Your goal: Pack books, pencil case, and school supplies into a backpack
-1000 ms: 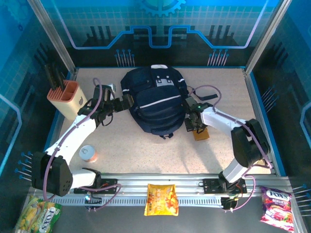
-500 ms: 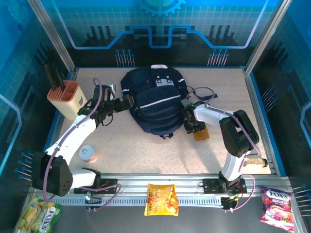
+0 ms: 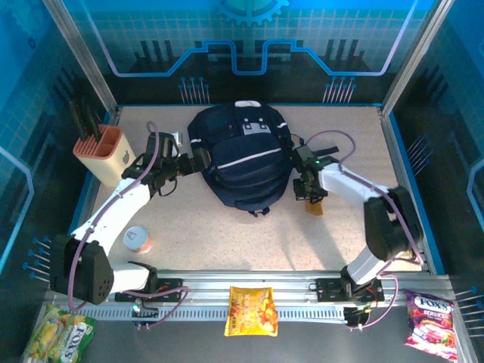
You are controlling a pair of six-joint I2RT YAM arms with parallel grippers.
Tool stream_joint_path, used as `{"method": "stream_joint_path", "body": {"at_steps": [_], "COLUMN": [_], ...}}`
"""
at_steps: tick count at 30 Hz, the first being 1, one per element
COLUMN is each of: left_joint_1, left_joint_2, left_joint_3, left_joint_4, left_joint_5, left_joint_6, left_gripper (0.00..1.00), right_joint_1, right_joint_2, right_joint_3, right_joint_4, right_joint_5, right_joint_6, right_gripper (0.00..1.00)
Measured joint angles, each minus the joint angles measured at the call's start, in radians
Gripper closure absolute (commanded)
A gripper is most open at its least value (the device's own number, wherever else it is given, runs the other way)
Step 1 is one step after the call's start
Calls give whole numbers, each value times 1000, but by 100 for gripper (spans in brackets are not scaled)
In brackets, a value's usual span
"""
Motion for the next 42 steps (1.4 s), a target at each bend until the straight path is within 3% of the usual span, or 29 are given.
{"method": "stream_joint_path", "body": {"at_steps": [9, 17, 26, 30, 34, 39, 42], "left_joint_1": [0, -49, -203, -255, -283, -293, -293], "left_joint_2": [89, 145, 254, 327, 399, 446, 447], "left_joint_3": [-10, -24, 20, 72, 124, 172, 185], "left_joint_4": [106, 266, 283, 271, 247, 200, 175], "left_joint_5": [249, 425, 407, 381, 364, 345, 332], "left_joint_6": [-62, -195, -251, -255, -246, -227, -211], "left_gripper": [1, 3, 29, 49, 63, 67, 67], "right_joint_1": [-63, -67, -67, -67, -67, -66, -64], "right_joint_2": [-305, -319, -108, -67, -54, -47, -42], "right_joint_3": [-82, -135, -156, -157, -165, -183, -180], "right_joint_4": [218, 540, 831, 874, 897, 881, 843], "right_joint_5": [-315, -632, -755, -771, -794, -818, -816], "right_joint_6": [83, 260, 447, 477, 485, 469, 440], "right_gripper": [98, 97, 89, 75, 62, 64, 75]}}
